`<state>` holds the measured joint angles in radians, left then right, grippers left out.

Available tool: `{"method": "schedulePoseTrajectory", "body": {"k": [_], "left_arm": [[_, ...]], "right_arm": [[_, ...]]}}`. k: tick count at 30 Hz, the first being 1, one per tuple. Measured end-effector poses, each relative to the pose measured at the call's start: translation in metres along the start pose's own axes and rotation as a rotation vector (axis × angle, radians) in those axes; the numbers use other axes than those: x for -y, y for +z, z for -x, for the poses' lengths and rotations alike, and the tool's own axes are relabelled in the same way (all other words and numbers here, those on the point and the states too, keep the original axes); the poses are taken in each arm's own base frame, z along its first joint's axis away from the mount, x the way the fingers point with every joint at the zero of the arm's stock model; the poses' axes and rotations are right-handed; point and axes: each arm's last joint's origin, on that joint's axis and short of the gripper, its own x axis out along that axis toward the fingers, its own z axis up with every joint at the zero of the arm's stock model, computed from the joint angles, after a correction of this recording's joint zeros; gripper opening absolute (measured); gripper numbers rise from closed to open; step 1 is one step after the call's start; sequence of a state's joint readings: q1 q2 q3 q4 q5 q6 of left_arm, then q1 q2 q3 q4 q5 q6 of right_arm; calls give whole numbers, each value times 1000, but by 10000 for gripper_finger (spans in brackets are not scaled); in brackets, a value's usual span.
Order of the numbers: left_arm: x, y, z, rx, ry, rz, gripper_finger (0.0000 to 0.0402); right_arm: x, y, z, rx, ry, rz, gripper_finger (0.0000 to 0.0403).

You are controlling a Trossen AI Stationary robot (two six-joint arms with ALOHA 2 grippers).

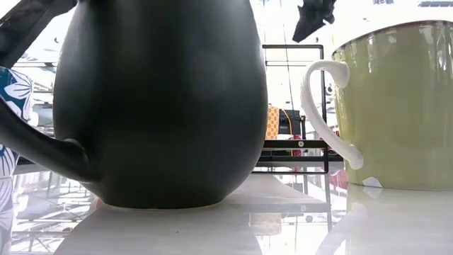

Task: Place coffee mugs
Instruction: Adjust the yellow pattern mug on the shelf

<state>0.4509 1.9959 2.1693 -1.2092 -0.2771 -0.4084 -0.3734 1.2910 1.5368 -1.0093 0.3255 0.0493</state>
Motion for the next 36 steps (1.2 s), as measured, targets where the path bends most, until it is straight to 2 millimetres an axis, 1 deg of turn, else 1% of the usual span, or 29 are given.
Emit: {"method": "schedulePoseTrajectory", "body": {"k": [5, 7, 11, 13, 16, 21, 25, 27, 29, 33, 36], "left_arm": [[-12, -8, 15, -62, 61, -58, 250], [-16, -11, 21, -81, 73, -74, 250], [-20, -17, 28, -132, 98, -97, 250], [-21, -19, 29, -147, 112, -116, 250], [-22, -20, 28, -155, 131, -140, 250], [-22, -29, 9, -211, 156, -158, 250], [-22, -43, -8, -289, 184, -185, 250], [-22, -51, -12, -322, 196, -189, 250], [-24, -58, -10, -327, 203, -181, 250], [-34, -71, 0, -301, 206, -133, 247], [-46, -79, 11, -256, 199, -68, 229]], "right_arm": [[18, 4, -26, -60, 44, -1, 21], [27, 6, -37, -70, 73, -14, 6], [46, 7, -62, -107, 70, -3, 9], [56, 5, -76, -141, 60, 0, 4], [68, 2, -96, -184, 104, -23, 1], [79, -4, -130, -256, 140, -47, 1], [83, -5, -155, -271, 138, -43, 0], [83, -6, -163, -272, 159, -53, 0], [82, -7, -170, -276, 183, -67, 0], [81, -7, -177, -282, 188, -75, 0], [80, -6, -182, -270, 186, -76, 0]]}}
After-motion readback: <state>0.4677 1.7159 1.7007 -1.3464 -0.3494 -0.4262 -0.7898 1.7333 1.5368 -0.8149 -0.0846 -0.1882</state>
